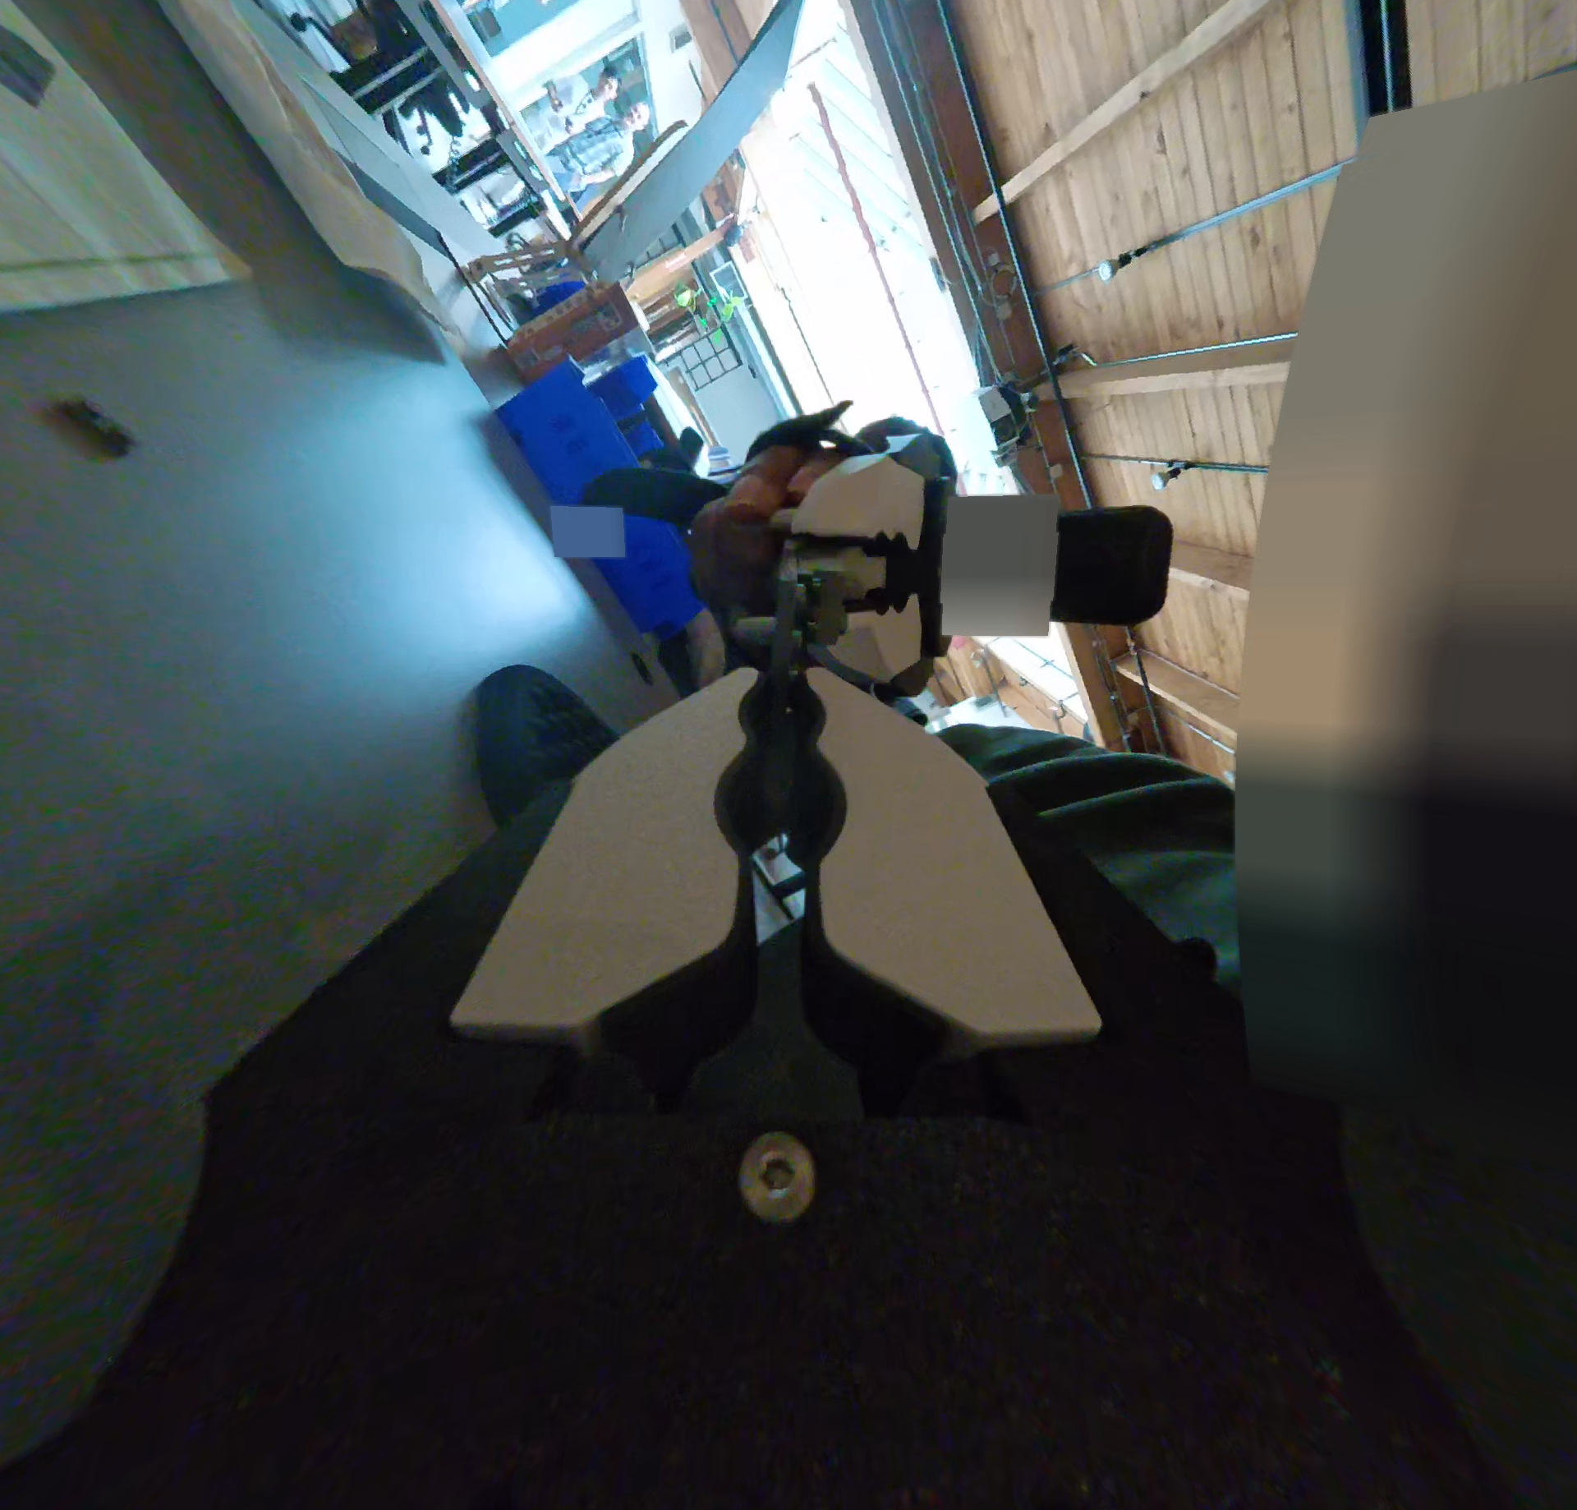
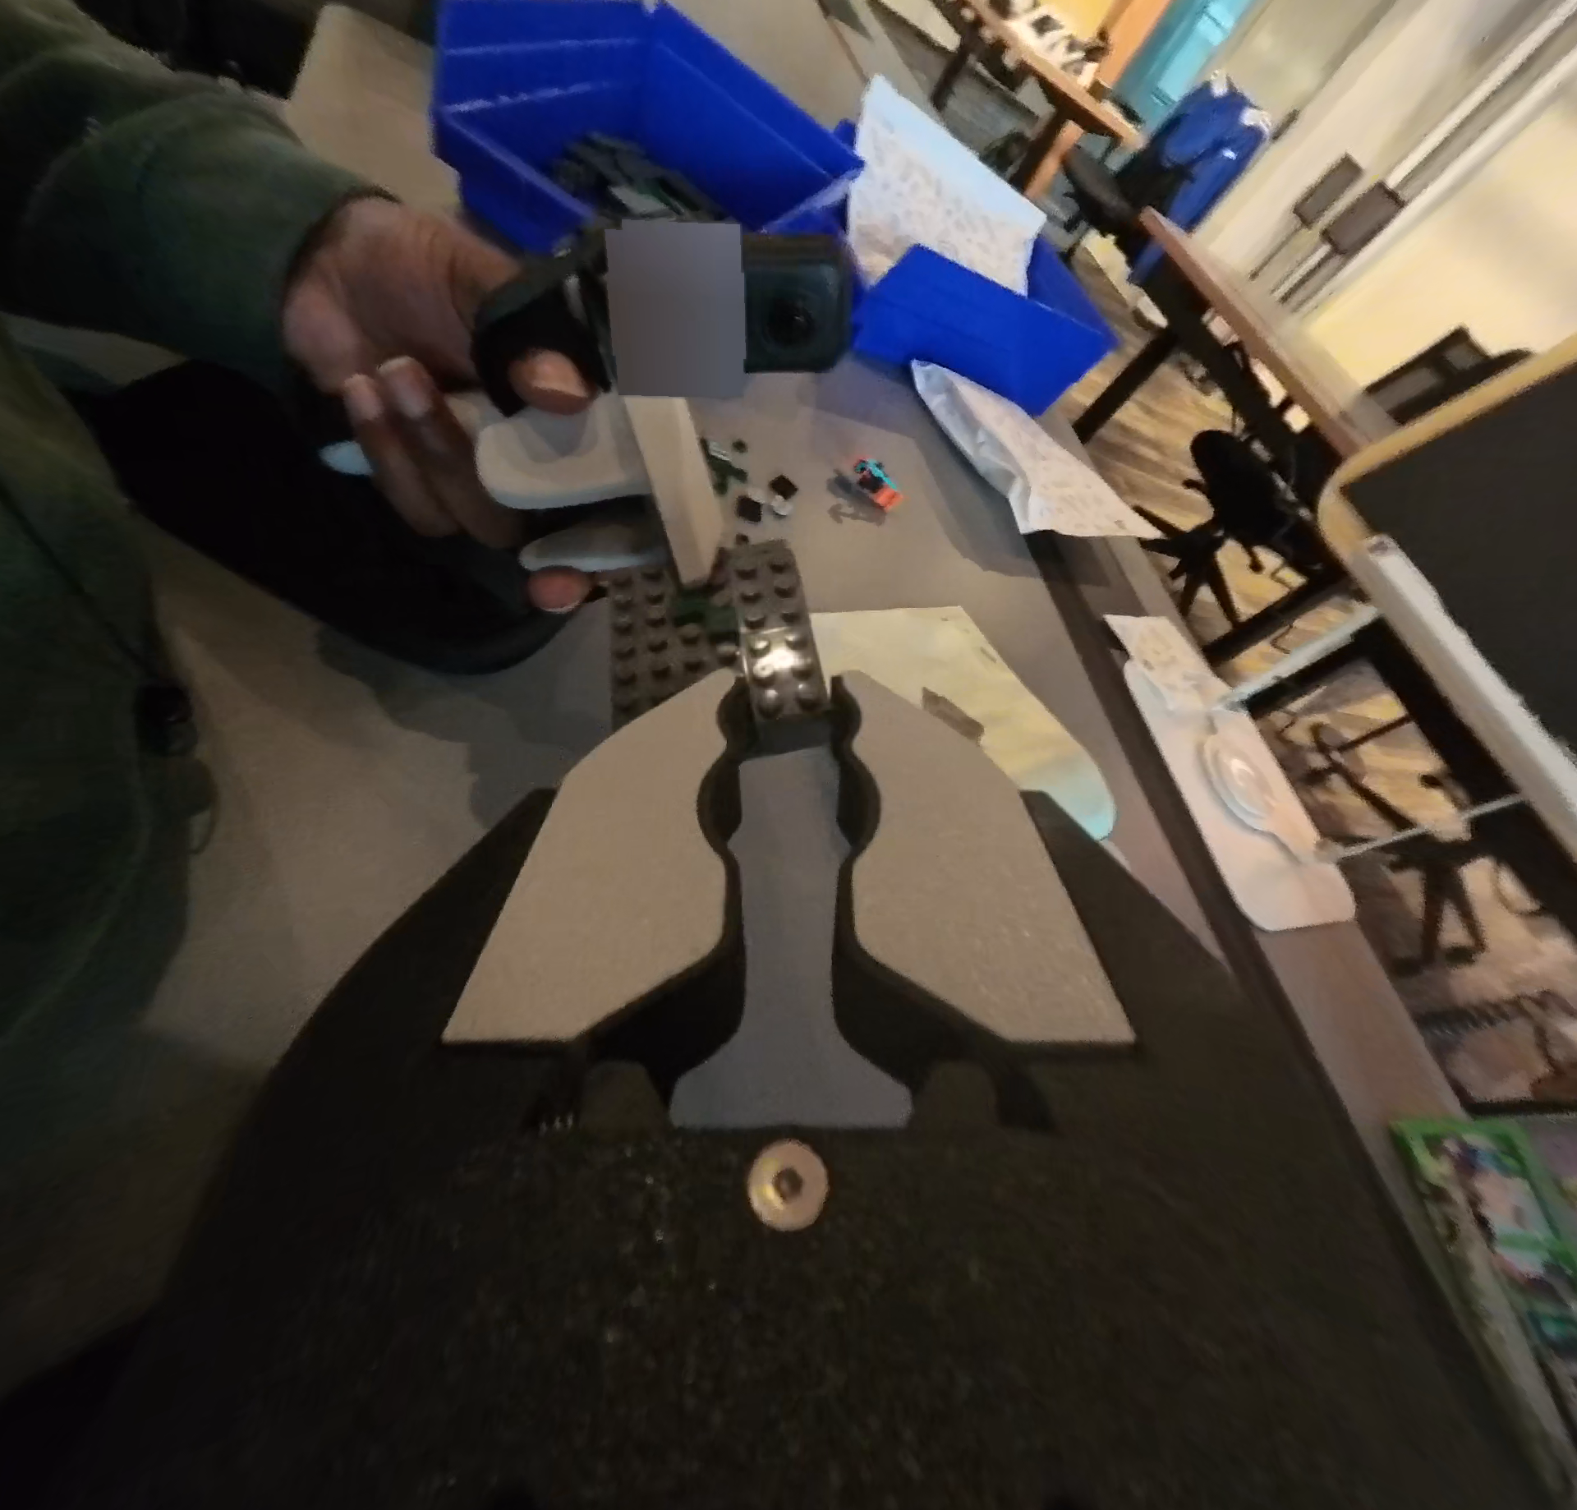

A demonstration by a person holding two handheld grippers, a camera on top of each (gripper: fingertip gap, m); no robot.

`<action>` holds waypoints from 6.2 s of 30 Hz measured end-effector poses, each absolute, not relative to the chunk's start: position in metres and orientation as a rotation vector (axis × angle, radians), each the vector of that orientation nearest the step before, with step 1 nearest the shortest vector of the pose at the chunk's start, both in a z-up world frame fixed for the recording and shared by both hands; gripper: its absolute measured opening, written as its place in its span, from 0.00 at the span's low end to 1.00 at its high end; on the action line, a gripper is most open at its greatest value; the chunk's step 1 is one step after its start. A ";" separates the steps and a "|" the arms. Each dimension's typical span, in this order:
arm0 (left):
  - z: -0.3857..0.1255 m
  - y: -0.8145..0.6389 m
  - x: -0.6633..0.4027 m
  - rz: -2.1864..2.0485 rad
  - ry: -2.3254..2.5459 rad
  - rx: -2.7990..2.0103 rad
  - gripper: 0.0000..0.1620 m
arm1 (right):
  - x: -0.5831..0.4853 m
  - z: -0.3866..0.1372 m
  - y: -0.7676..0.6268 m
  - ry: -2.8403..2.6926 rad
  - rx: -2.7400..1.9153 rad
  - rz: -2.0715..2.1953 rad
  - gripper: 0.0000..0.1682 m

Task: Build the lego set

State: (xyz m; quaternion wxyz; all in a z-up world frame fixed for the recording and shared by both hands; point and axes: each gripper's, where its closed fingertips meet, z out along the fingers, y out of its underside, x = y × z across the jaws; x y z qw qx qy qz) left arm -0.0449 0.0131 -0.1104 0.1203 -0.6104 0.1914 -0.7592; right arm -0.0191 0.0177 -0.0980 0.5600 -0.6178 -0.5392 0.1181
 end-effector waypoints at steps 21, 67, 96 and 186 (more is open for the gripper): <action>-0.102 0.015 -0.044 -2.246 0.542 -1.754 0.03 | -0.018 -0.094 0.016 -1.310 -1.455 0.325 0.20; -0.094 0.013 -0.045 -2.262 0.496 -1.674 0.03 | -0.016 -0.084 0.012 -1.158 -1.460 0.288 0.23; -0.094 0.003 -0.046 -2.322 0.543 -1.685 0.03 | -0.017 -0.084 0.009 -1.271 -1.460 0.335 0.20; -0.099 -0.003 -0.054 -2.332 0.519 -1.686 0.03 | -0.021 -0.090 0.000 -1.312 -1.410 0.358 0.19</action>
